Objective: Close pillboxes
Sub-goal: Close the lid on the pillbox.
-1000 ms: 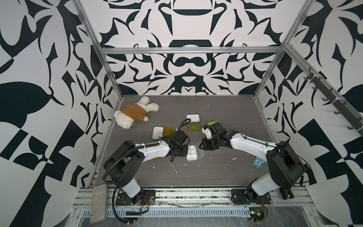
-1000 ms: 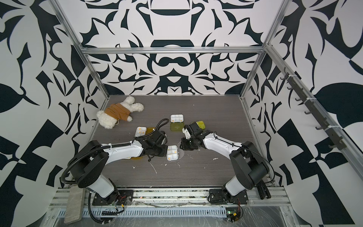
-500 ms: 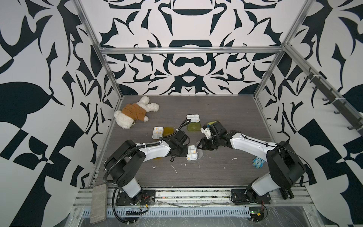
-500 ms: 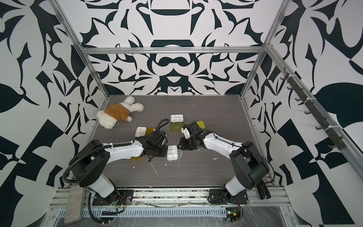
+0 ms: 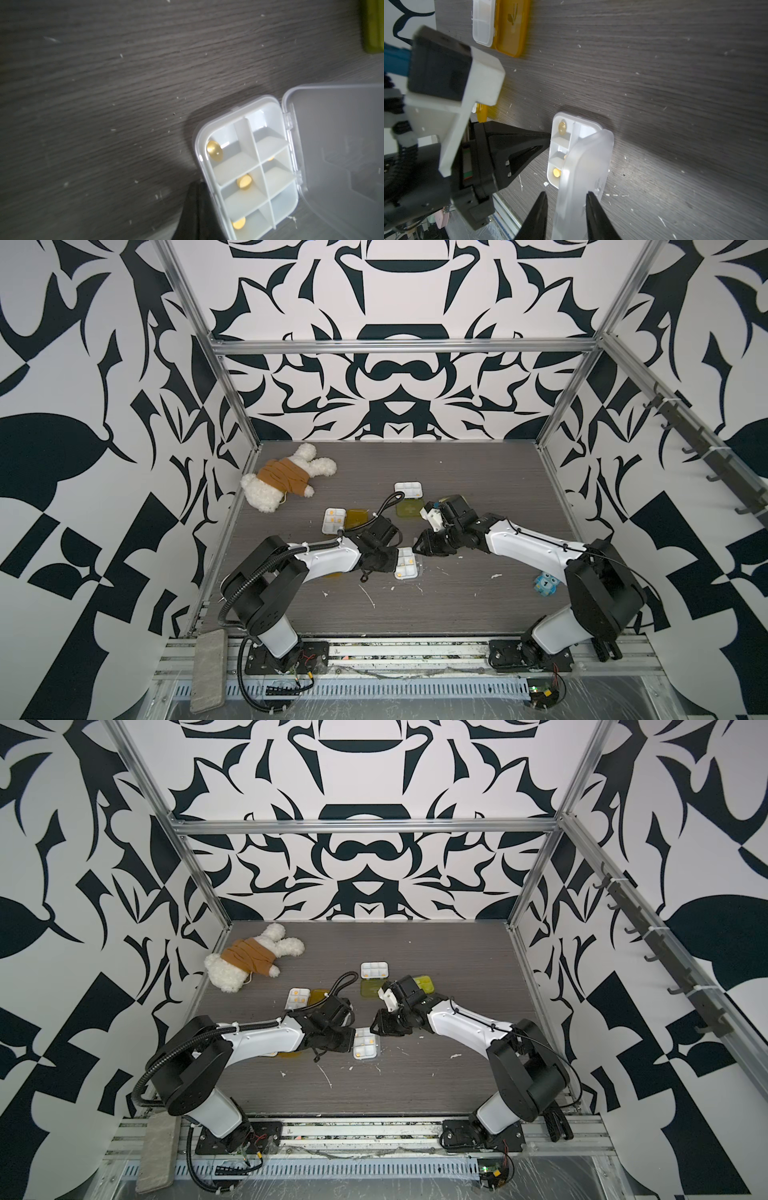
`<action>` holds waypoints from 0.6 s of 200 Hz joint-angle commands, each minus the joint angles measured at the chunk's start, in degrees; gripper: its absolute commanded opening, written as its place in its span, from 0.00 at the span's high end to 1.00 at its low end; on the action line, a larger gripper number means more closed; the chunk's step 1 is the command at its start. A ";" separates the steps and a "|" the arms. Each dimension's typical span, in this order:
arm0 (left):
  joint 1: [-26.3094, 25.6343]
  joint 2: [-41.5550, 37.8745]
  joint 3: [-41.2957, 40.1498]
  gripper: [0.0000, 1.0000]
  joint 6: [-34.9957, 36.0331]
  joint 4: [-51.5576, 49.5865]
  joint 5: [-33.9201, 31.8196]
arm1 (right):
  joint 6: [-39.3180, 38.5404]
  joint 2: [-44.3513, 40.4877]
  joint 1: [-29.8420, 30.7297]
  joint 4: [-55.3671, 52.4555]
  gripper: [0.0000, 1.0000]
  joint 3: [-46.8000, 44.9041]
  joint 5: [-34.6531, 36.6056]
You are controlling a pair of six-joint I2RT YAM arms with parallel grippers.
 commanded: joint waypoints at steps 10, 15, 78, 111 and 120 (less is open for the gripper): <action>-0.32 -0.14 -0.53 1.00 -0.78 0.52 0.24 | 1.33 -0.80 1.52 1.32 0.67 2.87 -1.24; -0.38 -0.27 -0.60 1.00 -0.82 0.69 0.26 | 1.40 -0.54 1.54 1.31 0.67 2.97 -1.31; -0.37 -2.27 -1.97 1.00 -1.25 0.75 -0.67 | 2.97 1.35 1.92 4.81 0.70 2.16 -2.21; -0.40 -5.76 -2.59 1.00 -2.04 -1.77 -2.57 | 2.72 2.26 1.88 4.10 0.71 2.88 -1.26; -0.31 -6.90 -3.05 1.00 -2.43 -2.25 -3.06 | 2.38 2.30 1.87 3.61 0.71 3.07 -0.95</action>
